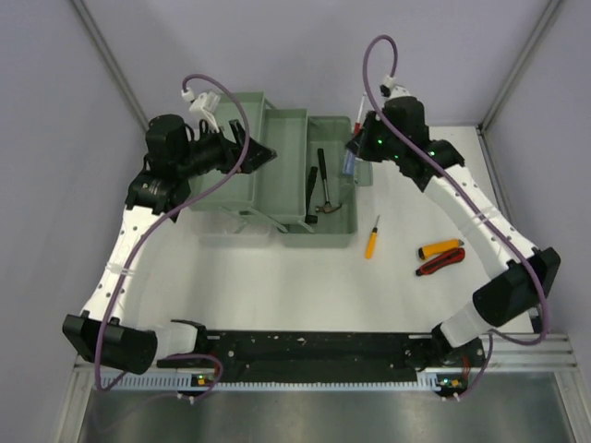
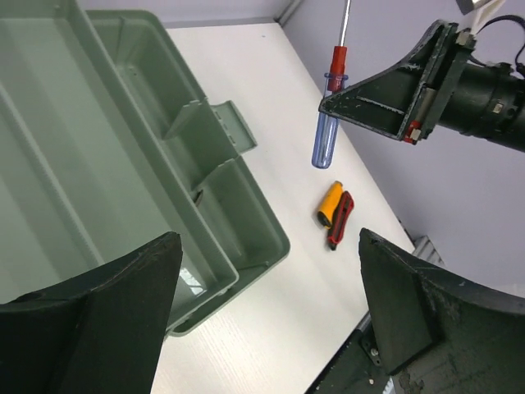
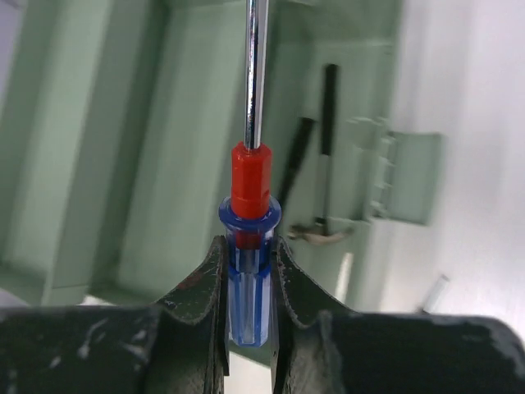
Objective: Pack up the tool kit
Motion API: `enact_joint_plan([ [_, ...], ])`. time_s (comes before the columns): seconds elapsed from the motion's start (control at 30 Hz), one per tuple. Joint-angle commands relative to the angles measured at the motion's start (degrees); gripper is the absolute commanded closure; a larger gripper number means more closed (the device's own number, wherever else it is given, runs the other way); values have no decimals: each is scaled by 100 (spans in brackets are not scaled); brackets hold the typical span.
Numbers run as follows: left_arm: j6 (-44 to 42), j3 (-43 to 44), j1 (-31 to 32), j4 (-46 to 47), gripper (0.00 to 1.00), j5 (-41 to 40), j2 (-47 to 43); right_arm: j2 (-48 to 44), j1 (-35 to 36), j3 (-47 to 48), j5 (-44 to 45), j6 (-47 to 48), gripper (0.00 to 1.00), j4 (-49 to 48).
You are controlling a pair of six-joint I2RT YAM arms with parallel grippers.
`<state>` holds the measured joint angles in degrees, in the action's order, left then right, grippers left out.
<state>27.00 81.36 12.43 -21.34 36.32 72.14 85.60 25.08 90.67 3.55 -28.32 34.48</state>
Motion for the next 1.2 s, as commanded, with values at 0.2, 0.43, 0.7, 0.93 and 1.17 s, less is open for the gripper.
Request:
enact_joint_plan([
  [0.2, -609, 134, 14, -221, 8, -1179, -745, 2126, 1138, 1619, -742, -455, 100, -1154],
  [0.43, -609, 73, 6, -406, 8, -1276, -763, 2944, 1570, 2007, -173, -648, 92, -1119],
  [0.7, -573, 134, 14, -423, 8, -1337, -692, 3648, 1825, 2499, 339, -728, 73, -776],
  [0.93, -635, 187, 5, -581, 8, -1495, -701, 3183, 1860, 2411, 392, -596, 51, -767],
  [1.17, -688, 336, 5, -625, 8, -1575, -719, 1927, 1816, 1894, 1041, -122, 51, -767],
])
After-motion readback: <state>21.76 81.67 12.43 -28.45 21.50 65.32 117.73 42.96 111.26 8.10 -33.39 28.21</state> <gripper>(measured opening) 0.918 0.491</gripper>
